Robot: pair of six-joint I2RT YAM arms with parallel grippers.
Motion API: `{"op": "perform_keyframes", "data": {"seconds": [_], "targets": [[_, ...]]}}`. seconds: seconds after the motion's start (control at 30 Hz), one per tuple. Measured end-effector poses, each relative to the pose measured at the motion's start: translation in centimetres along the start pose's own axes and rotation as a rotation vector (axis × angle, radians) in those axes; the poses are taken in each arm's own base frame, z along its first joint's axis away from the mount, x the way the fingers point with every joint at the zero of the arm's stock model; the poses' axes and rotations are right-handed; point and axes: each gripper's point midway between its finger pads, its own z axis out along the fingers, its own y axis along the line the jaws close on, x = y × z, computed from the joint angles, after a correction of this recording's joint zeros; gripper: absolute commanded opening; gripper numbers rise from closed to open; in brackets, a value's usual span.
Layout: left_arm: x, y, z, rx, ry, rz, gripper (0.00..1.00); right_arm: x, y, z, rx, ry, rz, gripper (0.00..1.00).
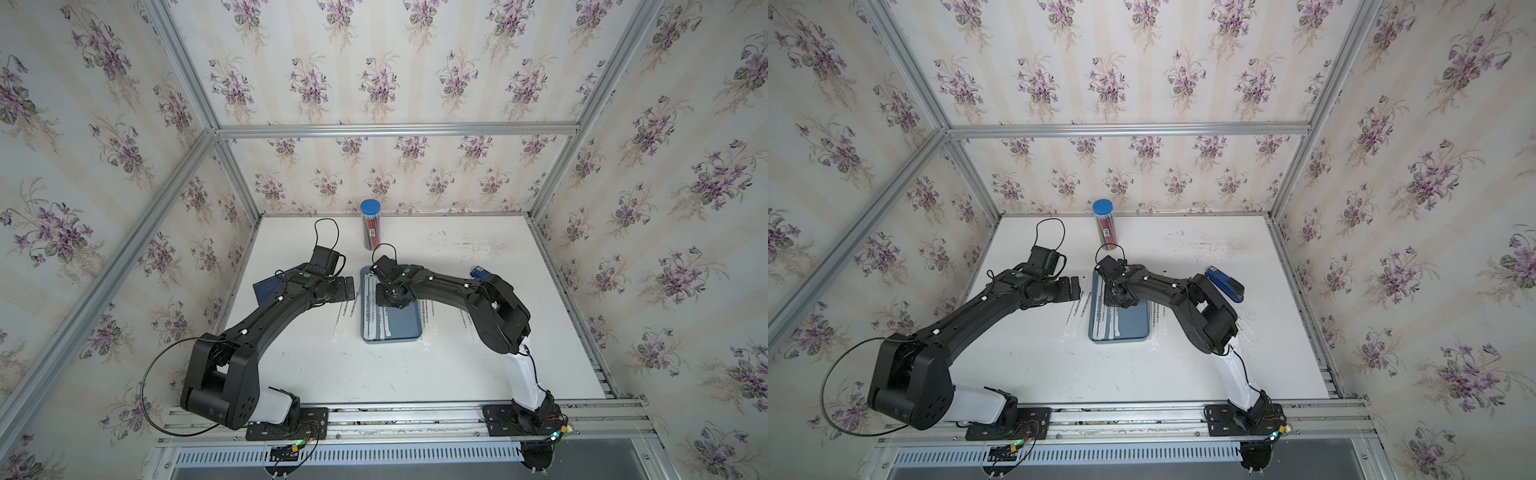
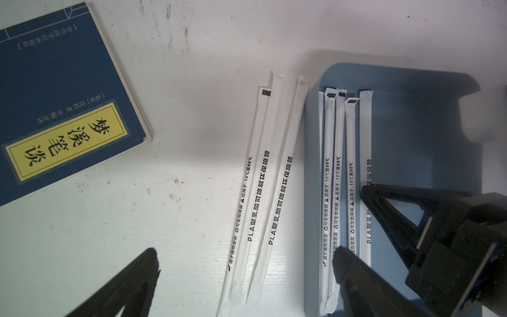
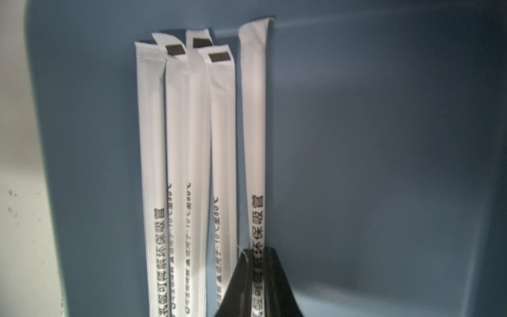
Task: Put the straws into the storage box
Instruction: Place the straw in the storage box, then pick up the straw from the center of the board.
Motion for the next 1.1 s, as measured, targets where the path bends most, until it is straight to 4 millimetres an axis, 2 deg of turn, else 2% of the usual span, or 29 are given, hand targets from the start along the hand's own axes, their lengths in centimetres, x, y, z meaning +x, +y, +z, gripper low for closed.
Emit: {"op": "perform_keyframes", "data": {"seconds": [0.17, 0.3, 0.4, 0.57, 0.63, 0.73, 0.83, 0.9, 1.1], "targets": [[-0.1, 0.0, 0.0, 0.000, -0.001, 0.000, 0.99, -0.1, 0.2, -0.1, -0.009, 0.000, 0.000, 0.22], [-0.3, -0.1, -0.4, 0.003, -0.010, -0.001, 1.00, -0.4, 0.3, -1.2, -0.018, -0.001, 0.001, 0.29], [-1.4, -0.4, -2.0, 0.022, -0.057, -0.008, 1.00, -1.2, 0.5, -3.3, -0.037, -0.022, 0.005, 0.32], [-2.6, -0.6, -2.9, 0.032, -0.090, -0.015, 1.00, -2.8, -0.3, -6.5, -0.052, -0.071, 0.017, 0.32], [-2.8, -0.6, -3.2, 0.032, -0.098, -0.011, 1.00, -2.8, -1.8, -7.7, -0.039, -0.082, 0.031, 0.30], [-2.6, -0.5, -3.3, 0.028, -0.091, -0.008, 1.00, -3.2, -6.1, -9.2, 0.016, -0.113, 0.085, 0.31], [-2.2, -0.6, -3.1, 0.029, -0.083, -0.005, 1.00, -2.7, -11.6, -8.7, 0.116, -0.103, 0.139, 0.33], [-1.9, -1.1, -3.1, 0.040, -0.078, -0.005, 1.00, -1.9, -14.2, -8.0, 0.186, -0.084, 0.156, 0.33], [-1.5, -2.8, -2.3, 0.051, -0.041, 0.032, 1.00, -1.4, -15.7, -5.6, 0.248, -0.051, 0.133, 0.35]]}}
